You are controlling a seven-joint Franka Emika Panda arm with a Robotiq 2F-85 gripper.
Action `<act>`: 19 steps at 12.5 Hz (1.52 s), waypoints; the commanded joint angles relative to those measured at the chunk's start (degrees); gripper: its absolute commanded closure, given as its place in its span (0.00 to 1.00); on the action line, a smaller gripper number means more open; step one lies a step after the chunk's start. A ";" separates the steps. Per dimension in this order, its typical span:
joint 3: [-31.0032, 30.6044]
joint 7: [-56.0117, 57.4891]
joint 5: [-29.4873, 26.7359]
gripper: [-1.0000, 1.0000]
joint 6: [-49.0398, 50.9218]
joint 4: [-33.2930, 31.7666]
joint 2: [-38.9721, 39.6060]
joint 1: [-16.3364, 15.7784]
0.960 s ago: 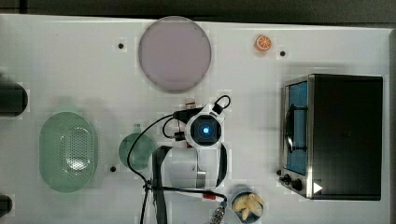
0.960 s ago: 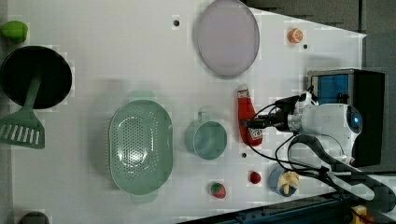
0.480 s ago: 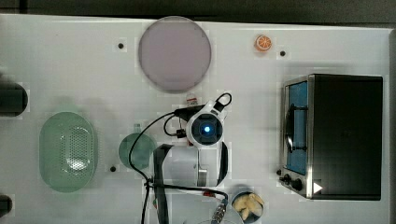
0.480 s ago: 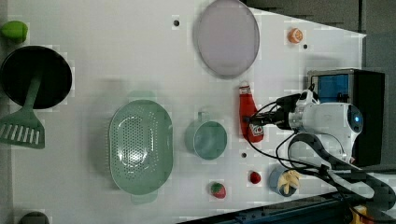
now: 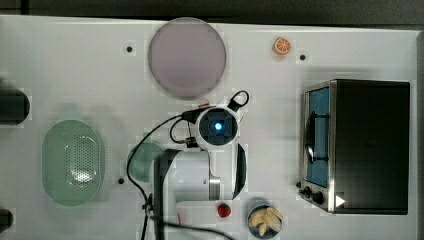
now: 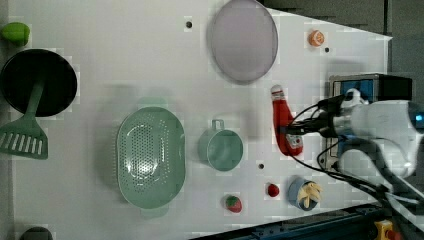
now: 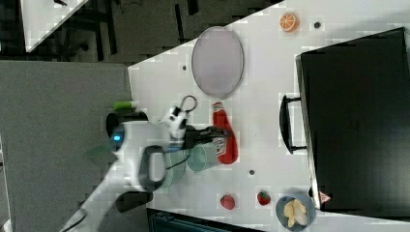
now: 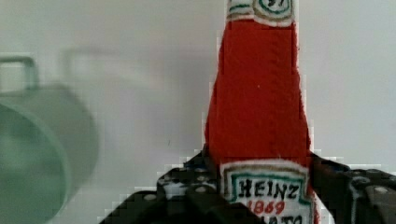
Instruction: Pick Ketchup from the table and place it in strainer.
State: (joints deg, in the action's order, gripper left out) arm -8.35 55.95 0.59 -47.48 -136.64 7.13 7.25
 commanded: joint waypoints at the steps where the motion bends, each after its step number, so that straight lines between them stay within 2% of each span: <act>1: -1.87 0.16 -0.37 0.40 13.24 8.80 -8.78 0.06; 3: -3.63 -0.82 -0.85 0.40 22.59 13.65 -10.86 -0.21; 5: -6.44 -3.38 -2.87 0.40 27.74 17.43 -11.26 -0.84; 10: -17.47 -21.91 -4.52 0.40 28.65 19.18 -10.76 -3.15; 14: -27.83 -40.72 -4.62 0.40 23.70 19.01 -6.92 -4.55; 19: -36.30 -56.74 -3.22 0.40 8.40 15.86 2.24 -5.94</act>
State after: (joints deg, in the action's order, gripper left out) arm -45.46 7.47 -3.41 -38.80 -120.63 10.21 0.62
